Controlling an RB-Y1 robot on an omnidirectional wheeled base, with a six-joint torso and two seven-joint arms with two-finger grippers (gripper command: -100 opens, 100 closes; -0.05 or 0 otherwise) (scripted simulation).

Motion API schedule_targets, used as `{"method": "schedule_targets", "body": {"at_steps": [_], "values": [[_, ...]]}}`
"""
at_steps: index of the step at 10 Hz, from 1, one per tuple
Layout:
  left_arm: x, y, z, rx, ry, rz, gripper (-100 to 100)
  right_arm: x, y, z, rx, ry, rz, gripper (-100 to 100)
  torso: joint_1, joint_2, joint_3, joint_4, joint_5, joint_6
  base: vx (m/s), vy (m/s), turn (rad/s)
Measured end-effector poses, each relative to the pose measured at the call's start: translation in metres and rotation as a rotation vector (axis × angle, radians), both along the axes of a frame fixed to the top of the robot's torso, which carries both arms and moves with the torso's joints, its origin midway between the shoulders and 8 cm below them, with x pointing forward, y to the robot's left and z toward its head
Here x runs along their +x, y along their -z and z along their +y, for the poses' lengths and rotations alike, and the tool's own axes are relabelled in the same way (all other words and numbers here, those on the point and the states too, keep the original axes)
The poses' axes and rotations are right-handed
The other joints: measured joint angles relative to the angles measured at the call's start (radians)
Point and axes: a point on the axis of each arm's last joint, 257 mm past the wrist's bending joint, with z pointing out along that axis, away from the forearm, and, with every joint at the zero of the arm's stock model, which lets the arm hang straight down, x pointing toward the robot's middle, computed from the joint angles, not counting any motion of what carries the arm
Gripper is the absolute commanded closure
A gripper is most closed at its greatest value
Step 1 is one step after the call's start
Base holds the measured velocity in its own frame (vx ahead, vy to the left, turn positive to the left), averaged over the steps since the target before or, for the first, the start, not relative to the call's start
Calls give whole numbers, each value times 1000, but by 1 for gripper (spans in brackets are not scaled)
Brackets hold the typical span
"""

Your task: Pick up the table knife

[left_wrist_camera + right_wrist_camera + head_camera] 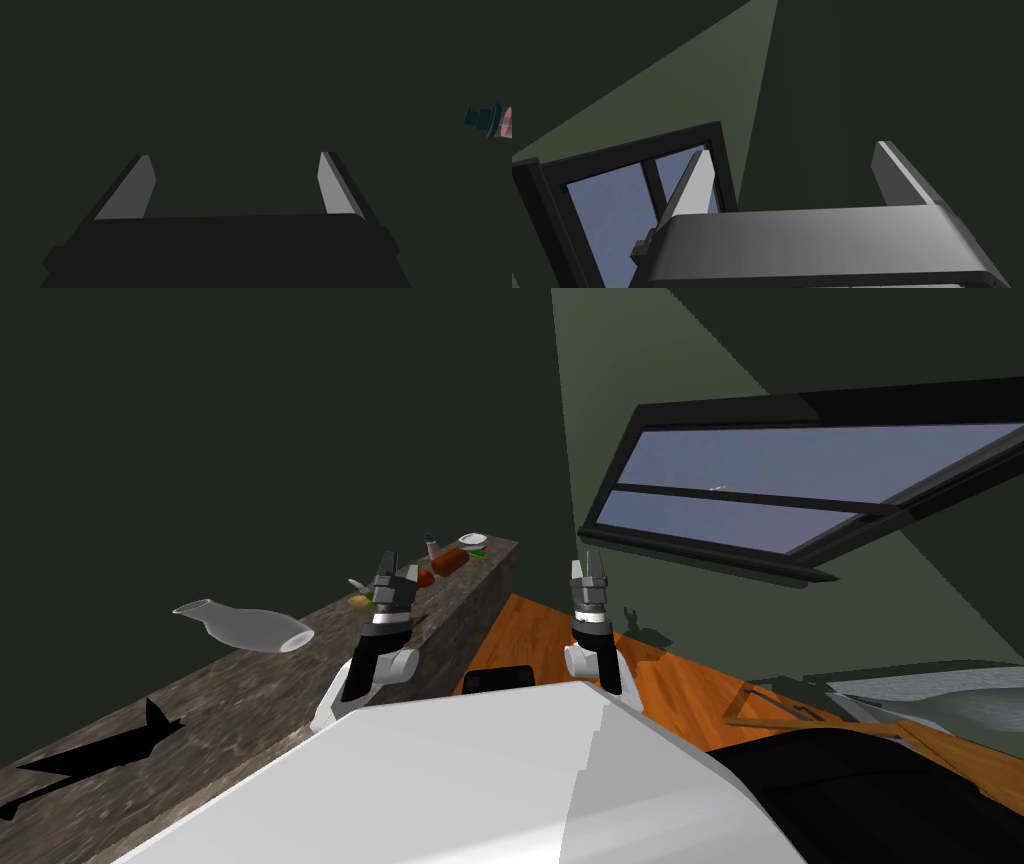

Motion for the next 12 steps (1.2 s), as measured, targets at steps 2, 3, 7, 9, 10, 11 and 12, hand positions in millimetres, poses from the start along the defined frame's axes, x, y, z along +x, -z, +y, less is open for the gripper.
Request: {"method": "schedule_targets", "body": {"at_steps": [2, 3, 7, 9, 10, 11, 12], "values": [[11, 10, 4, -15, 18, 43, -100, 0, 0, 0, 0, 0, 0, 0, 1, 0, 0, 0, 0, 0, -1, -53, 13], [24, 19, 7, -30, 32, 74, -100, 0, 0, 0, 0, 0, 0, 0, 0, 0, 0, 0, 0, 0, -10, -43, 7], [54, 36, 8, -69, 66, 162, -100, 0, 0, 0, 0, 0, 0, 0, 1, 0, 0, 0, 0, 0, -5, -46, 9], [72, 43, 11, -91, 80, 202, -100, 0, 0, 0, 0, 0, 0, 0, 1, 0, 0, 0, 0, 0, -7, -47, 8], [79, 49, 13, -100, 84, 224, -100, 0, 0, 0, 0, 0, 0, 0, 1, 0, 0, 0, 0, 0, -4, -54, 13], [87, 53, 15, -113, 92, 248, -100, 0, 0, 0, 0, 0, 0, 0, 1, 0, 0, 0, 0, 0, -3, -46, 10], [93, 58, 17, -123, 95, 269, -100, 0, 0, 0, 0, 0, 0, 0, 1, 0, 0, 0, 0, 0, -7, -50, 15]]}}
